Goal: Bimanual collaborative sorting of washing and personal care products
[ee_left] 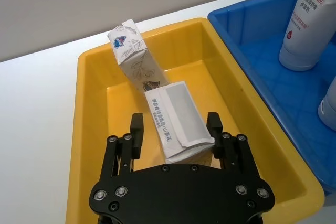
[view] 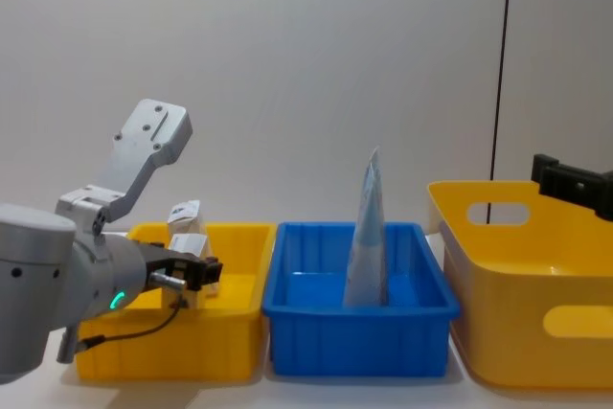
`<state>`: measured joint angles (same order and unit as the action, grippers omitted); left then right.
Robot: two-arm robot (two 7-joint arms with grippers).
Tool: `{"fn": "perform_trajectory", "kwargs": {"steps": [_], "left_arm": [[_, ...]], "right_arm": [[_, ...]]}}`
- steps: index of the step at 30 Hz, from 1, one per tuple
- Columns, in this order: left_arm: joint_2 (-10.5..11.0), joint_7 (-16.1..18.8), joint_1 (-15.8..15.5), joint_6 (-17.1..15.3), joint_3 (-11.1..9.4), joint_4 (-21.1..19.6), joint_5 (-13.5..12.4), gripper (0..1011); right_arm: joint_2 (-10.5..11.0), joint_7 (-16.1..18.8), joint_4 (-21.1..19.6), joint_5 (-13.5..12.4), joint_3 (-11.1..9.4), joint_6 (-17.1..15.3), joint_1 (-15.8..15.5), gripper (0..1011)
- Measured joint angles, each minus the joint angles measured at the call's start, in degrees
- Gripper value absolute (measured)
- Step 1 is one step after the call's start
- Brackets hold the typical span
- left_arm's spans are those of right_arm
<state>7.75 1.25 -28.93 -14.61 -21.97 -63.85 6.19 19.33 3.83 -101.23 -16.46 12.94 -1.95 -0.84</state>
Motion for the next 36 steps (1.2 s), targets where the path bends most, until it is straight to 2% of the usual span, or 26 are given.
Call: {"fn": "perform_trajectory", "kwargs": {"steps": [2, 3, 5, 6, 9, 10, 12, 25, 32, 36], "left_arm": [[0.0, -0.1, 0.0, -0.1, 0.0, 0.0, -0.1, 649], [0.0, -0.1, 0.0, -0.1, 0.1, 0.0, -0.1, 649], [0.0, -0.1, 0.0, -0.2, 0.2, 0.0, -0.2, 587], [0.0, -0.1, 0.0, -0.3, 0.3, 0.0, -0.3, 531], [0.0, -0.1, 0.1, -0.4, 0.4, -0.2, -0.4, 473], [0.0, -0.1, 0.2, -0.4, 0.4, -0.3, -0.5, 416], [0.0, -0.1, 0.3, -0.5, 0.5, -0.5, -0.6, 390], [0.2, 0.1, 1.1, -0.7, 1.6, -2.4, -0.9, 356], [0.9, 0.1, 1.9, -0.7, 2.4, -5.2, -1.1, 356], [1.9, 0.1, 2.8, -0.7, 3.1, -8.4, -1.2, 356]], "right_arm": [[0.0, 0.0, 0.0, 0.0, 0.0, 0.0, 0.0, 1000], [0.0, 0.0, 0.0, 0.0, 0.0, 0.0, 0.0, 1000], [0.0, 0.0, 0.0, 0.0, 0.0, 0.0, 0.0, 1000], [0.0, 0.0, 0.0, 0.0, 0.0, 0.0, 0.0, 1000], [0.0, 0.0, 0.0, 0.0, 0.0, 0.0, 0.0, 1000], [0.0, 0.0, 0.0, 0.0, 0.0, 0.0, 0.0, 1000], [0.0, 0.0, 0.0, 0.0, 0.0, 0.0, 0.0, 1000], [0.0, 0.0, 0.0, 0.0, 0.0, 0.0, 0.0, 1000], [0.0, 0.0, 0.0, 0.0, 0.0, 0.0, 0.0, 1000], [0.0, 0.0, 0.0, 0.0, 0.0, 0.0, 0.0, 1000]]}}
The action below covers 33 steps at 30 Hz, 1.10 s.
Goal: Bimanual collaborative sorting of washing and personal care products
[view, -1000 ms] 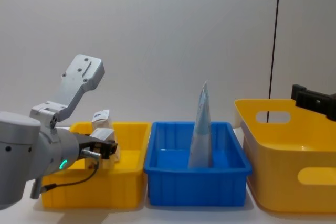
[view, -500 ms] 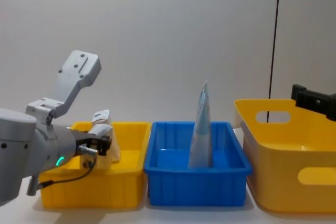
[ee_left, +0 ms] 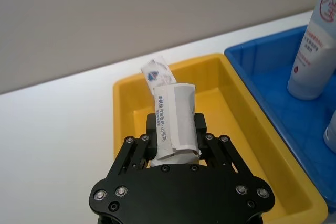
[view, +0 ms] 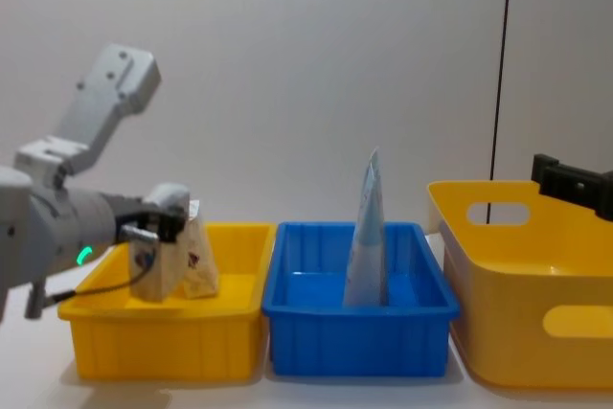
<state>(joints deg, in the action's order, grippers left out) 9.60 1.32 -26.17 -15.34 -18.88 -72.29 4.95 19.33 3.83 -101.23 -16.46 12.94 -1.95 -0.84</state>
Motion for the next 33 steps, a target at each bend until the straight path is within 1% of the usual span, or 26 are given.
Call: {"fn": "perform_trajectory", "kwargs": {"steps": [2, 3, 6, 9, 12, 15, 18, 21, 25, 31, 32, 33], "left_arm": [[0.3, 0.0, 0.3, 0.0, 0.3, -1.1, 0.0, 356], [0.8, -0.1, 0.7, 0.1, 0.6, -2.6, -0.1, 356], [1.6, -0.5, 1.4, 0.3, 1.2, -5.1, -0.1, 356], [2.7, -1.3, 2.2, 0.6, 1.8, -7.9, 0.0, 356], [3.6, -2.3, 2.8, 0.9, 2.2, -9.8, 0.2, 356], [4.9, -4.2, 3.6, 1.4, 2.8, -12.3, 0.9, 356], [5.7, -5.6, 3.9, 1.7, 3.1, -13.6, 1.4, 356], [7.1, -8.1, 4.6, 2.3, 3.5, -15.8, 2.4, 356], [8.2, -10.3, 4.9, 2.8, 3.8, -17.2, 3.2, 356], [10.5, -15.6, 5.4, 3.9, 4.1, -19.6, 5.3, 356], [10.5, -15.6, 5.4, 3.9, 4.1, -19.6, 5.3, 356], [11.0, -16.7, 5.5, 4.1, 4.1, -20.0, 5.8, 356]], "right_arm": [[0.0, 0.0, 0.0, 0.0, 0.0, 0.0, 0.0, 1000], [0.0, 0.0, 0.0, 0.0, 0.0, 0.0, 0.0, 1000], [0.0, 0.0, 0.0, 0.0, 0.0, 0.0, 0.0, 1000], [0.0, 0.0, 0.0, 0.0, 0.0, 0.0, 0.0, 1000], [0.0, 0.0, 0.0, 0.0, 0.0, 0.0, 0.0, 1000], [0.0, 0.0, 0.0, 0.0, 0.0, 0.0, 0.0, 1000], [0.0, 0.0, 0.0, 0.0, 0.0, 0.0, 0.0, 1000], [0.0, 0.0, 0.0, 0.0, 0.0, 0.0, 0.0, 1000], [0.0, 0.0, 0.0, 0.0, 0.0, 0.0, 0.0, 1000], [0.0, 0.0, 0.0, 0.0, 0.0, 0.0, 0.0, 1000], [0.0, 0.0, 0.0, 0.0, 0.0, 0.0, 0.0, 1000], [0.0, 0.0, 0.0, 0.0, 0.0, 0.0, 0.0, 1000]]}}
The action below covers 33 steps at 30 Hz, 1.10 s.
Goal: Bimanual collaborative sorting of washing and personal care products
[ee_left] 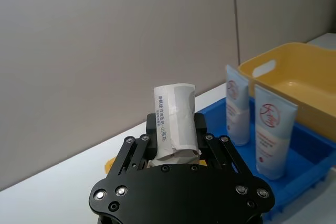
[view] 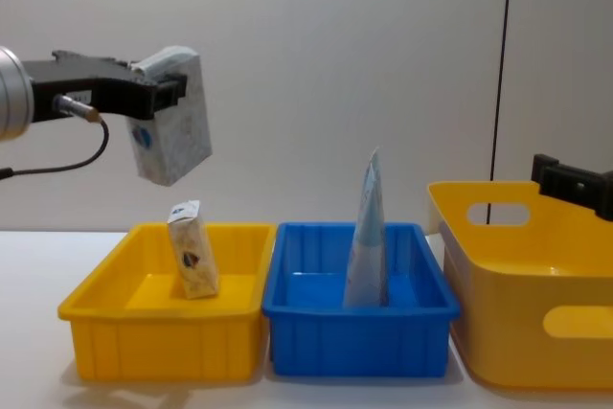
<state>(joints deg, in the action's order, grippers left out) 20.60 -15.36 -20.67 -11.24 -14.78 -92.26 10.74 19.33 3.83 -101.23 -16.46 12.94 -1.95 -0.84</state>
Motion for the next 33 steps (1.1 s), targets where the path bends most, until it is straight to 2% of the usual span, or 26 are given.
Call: {"fn": "perform_trajectory", "kwargs": {"steps": [13, 22, 33], "left_arm": [[4.4, -10.2, 0.2, 2.3, -0.1, -2.3, 4.7, 356], [7.8, -18.8, 0.1, 4.9, -0.4, -3.1, 8.9, 356], [10.9, -27.8, 0.1, 8.1, -1.1, -3.6, 13.2, 356]], "right_arm": [[0.0, 0.0, 0.0, 0.0, 0.0, 0.0, 0.0, 1000], [0.0, 0.0, 0.0, 0.0, 0.0, 0.0, 0.0, 1000], [0.0, 0.0, 0.0, 0.0, 0.0, 0.0, 0.0, 1000]]}}
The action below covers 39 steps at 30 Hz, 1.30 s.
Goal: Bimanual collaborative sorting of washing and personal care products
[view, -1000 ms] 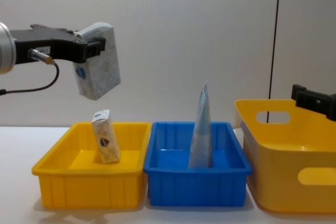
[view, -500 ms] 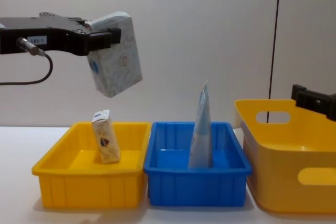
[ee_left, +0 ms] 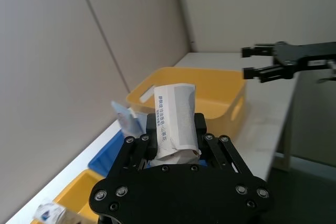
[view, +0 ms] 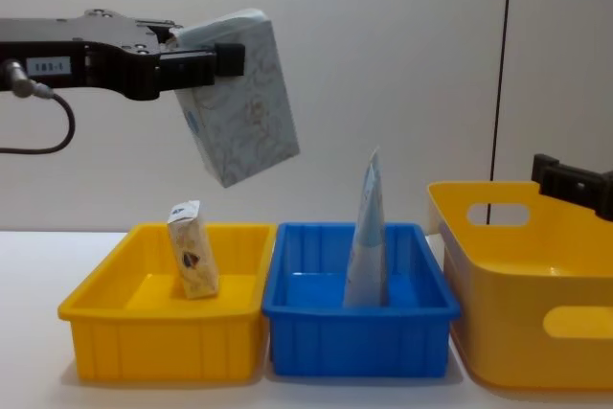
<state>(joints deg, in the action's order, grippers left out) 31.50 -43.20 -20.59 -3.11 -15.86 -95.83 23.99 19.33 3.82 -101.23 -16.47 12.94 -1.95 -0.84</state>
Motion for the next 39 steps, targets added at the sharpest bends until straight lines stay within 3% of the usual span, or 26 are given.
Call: {"fn": "perform_trajectory", "kwargs": {"steps": [10, 18, 28, 39], "left_arm": [[2.1, -7.3, 0.2, 2.8, -1.4, -1.1, 3.2, 356], [2.7, -12.2, 0.1, 4.4, -3.7, -1.9, 4.7, 356], [2.4, -15.2, -1.2, 5.4, -6.4, -0.9, 5.0, 356], [2.3, -16.2, -2.3, 5.9, -7.8, 1.0, 5.0, 356]], "right_arm": [[0.0, 0.0, 0.0, 0.0, 0.0, 0.0, 0.0, 1000], [0.0, 0.0, 0.0, 0.0, 0.0, 0.0, 0.0, 1000], [0.0, 0.0, 0.0, 0.0, 0.0, 0.0, 0.0, 1000], [0.0, 0.0, 0.0, 0.0, 0.0, 0.0, 0.0, 1000]]}}
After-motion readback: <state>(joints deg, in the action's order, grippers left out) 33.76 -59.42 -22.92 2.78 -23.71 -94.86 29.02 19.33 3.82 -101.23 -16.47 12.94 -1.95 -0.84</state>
